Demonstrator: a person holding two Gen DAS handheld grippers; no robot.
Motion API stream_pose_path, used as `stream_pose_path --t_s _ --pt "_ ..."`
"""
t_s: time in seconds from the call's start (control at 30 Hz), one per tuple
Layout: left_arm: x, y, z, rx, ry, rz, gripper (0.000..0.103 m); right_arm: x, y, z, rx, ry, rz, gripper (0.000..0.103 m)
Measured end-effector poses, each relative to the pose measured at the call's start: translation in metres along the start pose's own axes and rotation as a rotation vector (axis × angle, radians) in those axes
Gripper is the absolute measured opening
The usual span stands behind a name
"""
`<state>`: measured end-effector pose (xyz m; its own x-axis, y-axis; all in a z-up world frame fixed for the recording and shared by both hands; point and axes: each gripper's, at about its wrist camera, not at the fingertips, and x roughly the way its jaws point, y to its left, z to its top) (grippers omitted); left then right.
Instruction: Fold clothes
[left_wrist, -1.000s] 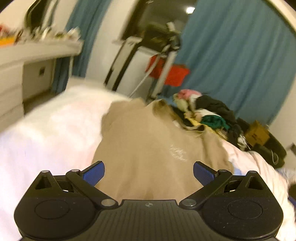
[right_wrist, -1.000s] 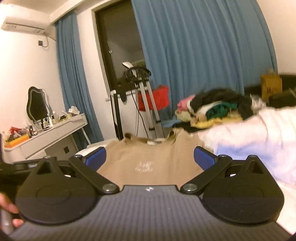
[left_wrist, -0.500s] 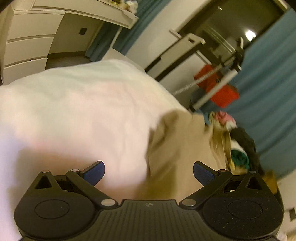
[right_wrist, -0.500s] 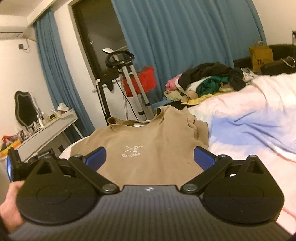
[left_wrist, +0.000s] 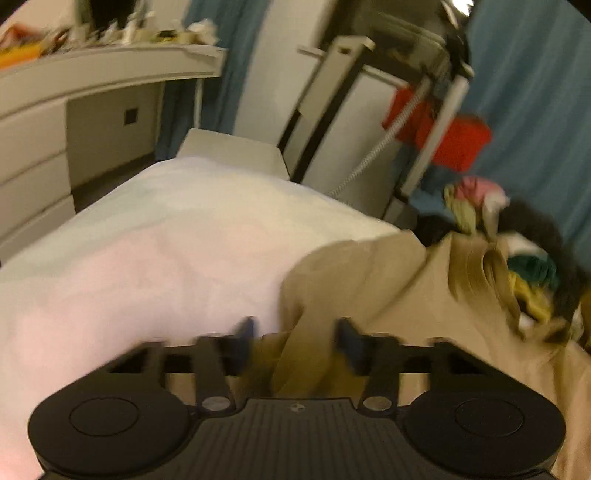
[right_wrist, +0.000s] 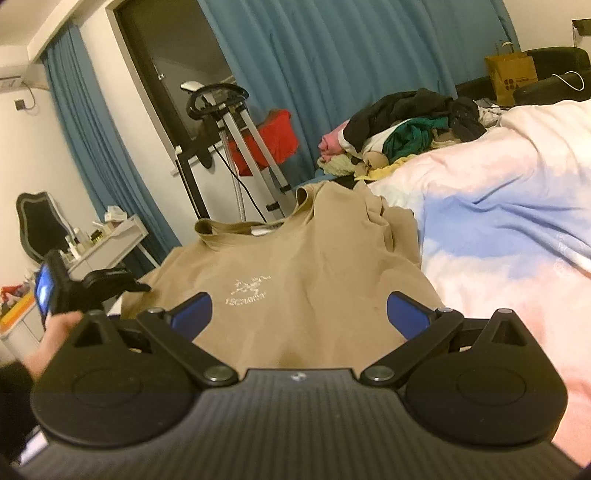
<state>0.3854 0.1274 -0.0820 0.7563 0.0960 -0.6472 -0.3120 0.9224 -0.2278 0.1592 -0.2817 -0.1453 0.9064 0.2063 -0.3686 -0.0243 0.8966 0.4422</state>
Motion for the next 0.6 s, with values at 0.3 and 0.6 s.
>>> stream_pose_path --t_s 0.3,0.6 --pt "-0.056 -0.119 -0.047 0.570 -0.301 0.060 0.008 -0.013 -0.003 0.006 0.040 -0.011 0.006 0.103" --pt "-0.063 -0.186 -0.158 0.925 -0.106 -0.203 0.012 -0.019 -0.022 0.015 0.114 -0.033 -0.043 0.103"
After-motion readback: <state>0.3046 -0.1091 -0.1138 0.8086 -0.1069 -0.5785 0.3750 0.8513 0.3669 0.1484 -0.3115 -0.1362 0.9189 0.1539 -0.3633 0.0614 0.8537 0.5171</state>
